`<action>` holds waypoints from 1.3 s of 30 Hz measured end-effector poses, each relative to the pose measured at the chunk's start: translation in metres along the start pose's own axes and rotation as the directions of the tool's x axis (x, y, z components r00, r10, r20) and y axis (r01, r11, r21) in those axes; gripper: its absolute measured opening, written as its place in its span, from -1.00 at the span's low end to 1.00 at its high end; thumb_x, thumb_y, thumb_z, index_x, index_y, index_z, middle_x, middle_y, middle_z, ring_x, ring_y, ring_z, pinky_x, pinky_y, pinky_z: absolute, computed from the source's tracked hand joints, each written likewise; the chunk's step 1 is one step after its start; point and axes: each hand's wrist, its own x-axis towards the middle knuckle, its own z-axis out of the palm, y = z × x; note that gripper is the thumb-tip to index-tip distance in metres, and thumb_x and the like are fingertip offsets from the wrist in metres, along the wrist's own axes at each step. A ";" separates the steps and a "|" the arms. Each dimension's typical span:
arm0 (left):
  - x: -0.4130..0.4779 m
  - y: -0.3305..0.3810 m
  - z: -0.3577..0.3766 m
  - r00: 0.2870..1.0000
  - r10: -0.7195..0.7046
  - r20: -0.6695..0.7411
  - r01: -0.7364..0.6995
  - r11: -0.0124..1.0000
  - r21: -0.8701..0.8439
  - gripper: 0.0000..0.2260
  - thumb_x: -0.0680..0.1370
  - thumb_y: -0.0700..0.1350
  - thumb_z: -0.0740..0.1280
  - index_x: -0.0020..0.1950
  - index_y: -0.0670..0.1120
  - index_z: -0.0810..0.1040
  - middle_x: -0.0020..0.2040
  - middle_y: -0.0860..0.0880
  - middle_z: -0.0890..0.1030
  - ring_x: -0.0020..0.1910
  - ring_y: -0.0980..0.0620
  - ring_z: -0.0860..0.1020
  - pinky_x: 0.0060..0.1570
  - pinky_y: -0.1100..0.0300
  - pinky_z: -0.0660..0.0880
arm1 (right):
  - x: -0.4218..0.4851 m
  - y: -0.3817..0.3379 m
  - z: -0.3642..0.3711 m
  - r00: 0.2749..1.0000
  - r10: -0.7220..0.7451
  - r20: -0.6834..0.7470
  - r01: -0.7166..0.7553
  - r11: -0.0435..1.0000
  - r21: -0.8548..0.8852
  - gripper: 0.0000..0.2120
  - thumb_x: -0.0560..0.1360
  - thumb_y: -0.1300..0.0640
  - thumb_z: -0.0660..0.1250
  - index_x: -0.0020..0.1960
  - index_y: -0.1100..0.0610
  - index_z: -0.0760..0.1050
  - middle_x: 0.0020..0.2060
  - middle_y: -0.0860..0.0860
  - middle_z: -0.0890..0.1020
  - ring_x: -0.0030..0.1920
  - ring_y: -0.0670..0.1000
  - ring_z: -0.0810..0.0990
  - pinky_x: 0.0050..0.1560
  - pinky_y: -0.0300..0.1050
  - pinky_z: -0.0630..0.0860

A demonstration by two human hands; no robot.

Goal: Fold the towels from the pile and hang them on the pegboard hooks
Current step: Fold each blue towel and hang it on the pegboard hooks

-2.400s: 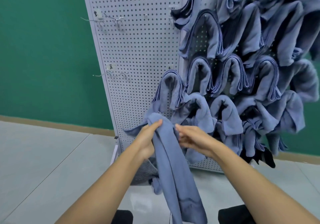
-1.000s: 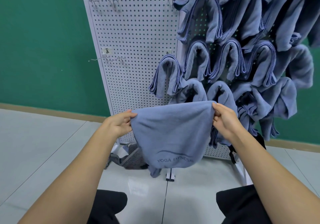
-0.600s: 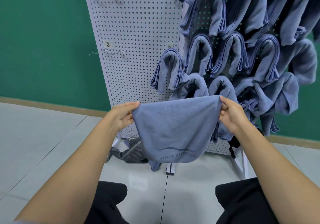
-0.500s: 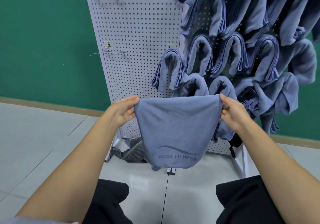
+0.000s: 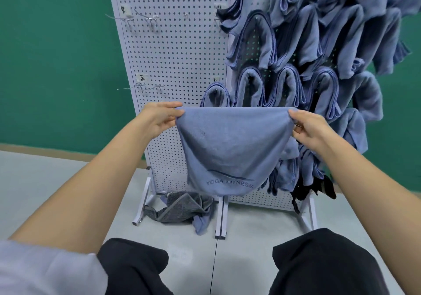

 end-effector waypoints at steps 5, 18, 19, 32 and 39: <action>0.003 0.007 0.000 0.999 0.050 -0.001 -0.050 0.996 0.072 -0.75 0.41 -0.42 0.42 -0.01 -0.12 0.63 -0.02 -0.09 0.59 -0.07 0.02 0.57 -0.17 0.28 0.56 | 0.002 -0.012 -0.005 0.999 -0.026 0.034 0.025 0.999 0.021 -0.84 0.48 0.27 0.40 -0.16 0.08 0.47 -0.30 0.00 0.54 -0.31 -0.07 0.51 -0.21 -0.20 0.57; 0.019 -0.029 -0.022 0.911 0.333 0.245 -0.384 0.464 0.798 -0.84 0.57 -0.30 0.26 -0.16 -0.20 0.60 -0.26 -0.11 0.49 -0.27 -0.03 0.36 -0.28 0.21 0.32 | 0.006 0.013 -0.012 0.896 -0.289 0.336 0.437 0.456 -0.775 -0.81 0.47 0.37 0.37 0.07 0.26 0.62 -0.13 0.11 0.64 -0.11 0.03 0.57 -0.06 -0.15 0.51; 0.021 -0.033 -0.026 0.908 0.333 0.253 -0.385 0.431 0.816 -0.79 0.58 -0.28 0.26 -0.26 -0.18 0.52 -0.31 -0.11 0.43 -0.31 -0.02 0.31 -0.33 0.19 0.26 | 0.007 0.017 -0.012 0.891 -0.289 0.350 0.444 0.393 -0.805 -0.85 0.49 0.35 0.36 0.03 0.25 0.63 -0.15 0.12 0.65 -0.13 0.04 0.57 -0.06 -0.13 0.48; 0.035 -0.098 -0.054 0.978 -0.197 0.069 0.208 0.943 -0.260 -0.84 0.58 -0.05 0.26 0.01 -0.11 0.56 -0.27 0.04 0.69 -0.16 0.09 0.58 -0.11 0.21 0.52 | 0.010 0.063 0.003 0.978 0.088 0.188 -0.056 0.984 -0.170 -0.90 0.48 0.13 0.42 -0.10 0.17 0.61 -0.29 0.04 0.60 -0.26 -0.05 0.55 -0.27 -0.27 0.57; 0.028 -0.127 -0.014 0.931 -0.348 -0.108 0.298 0.899 -0.321 -0.93 0.55 -0.19 0.34 -0.04 -0.19 0.52 0.01 -0.11 0.60 -0.15 0.03 0.58 -0.07 0.16 0.51 | 0.001 0.098 0.043 0.980 0.200 0.012 -0.197 0.975 -0.103 -0.87 0.44 0.25 0.46 -0.21 0.26 0.54 -0.38 0.07 0.60 -0.39 -0.05 0.57 -0.37 -0.26 0.60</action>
